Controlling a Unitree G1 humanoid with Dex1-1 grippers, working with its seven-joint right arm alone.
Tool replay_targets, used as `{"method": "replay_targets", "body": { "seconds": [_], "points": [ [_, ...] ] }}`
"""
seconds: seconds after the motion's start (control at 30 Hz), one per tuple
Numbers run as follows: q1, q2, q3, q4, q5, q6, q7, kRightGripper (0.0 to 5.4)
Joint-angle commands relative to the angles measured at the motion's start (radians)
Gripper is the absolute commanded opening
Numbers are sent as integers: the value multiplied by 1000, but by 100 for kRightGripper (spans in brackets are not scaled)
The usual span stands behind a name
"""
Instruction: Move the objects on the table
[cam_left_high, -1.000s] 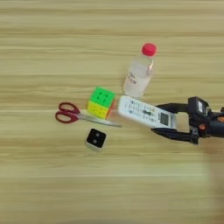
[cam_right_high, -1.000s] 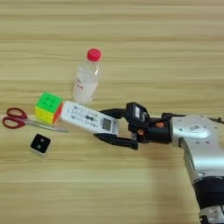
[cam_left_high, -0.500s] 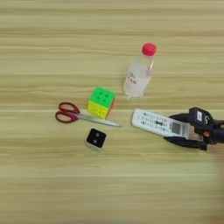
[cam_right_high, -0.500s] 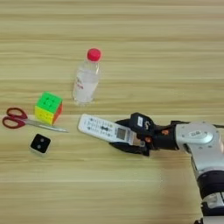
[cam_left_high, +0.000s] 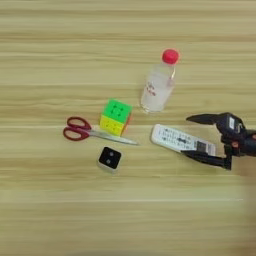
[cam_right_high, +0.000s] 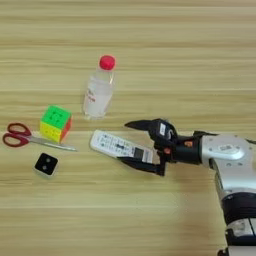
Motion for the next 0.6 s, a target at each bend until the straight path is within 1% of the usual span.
{"method": "replay_targets", "body": {
  "seconds": [0.03,0.1,0.17,0.23,0.3,0.4,0.6],
  "points": [
    [-52,-19,-46,-138,87,49,-14,517],
    [-35,-12,-44,-193,110,74,-7,539],
    [-12,2,-32,-267,129,103,-3,539],
    [11,29,-13,-347,149,133,-6,539],
    [27,62,8,-397,157,160,-19,539],
    [47,108,60,-426,122,166,-39,539],
    [54,167,107,-469,90,188,-92,539]
  ]
}}
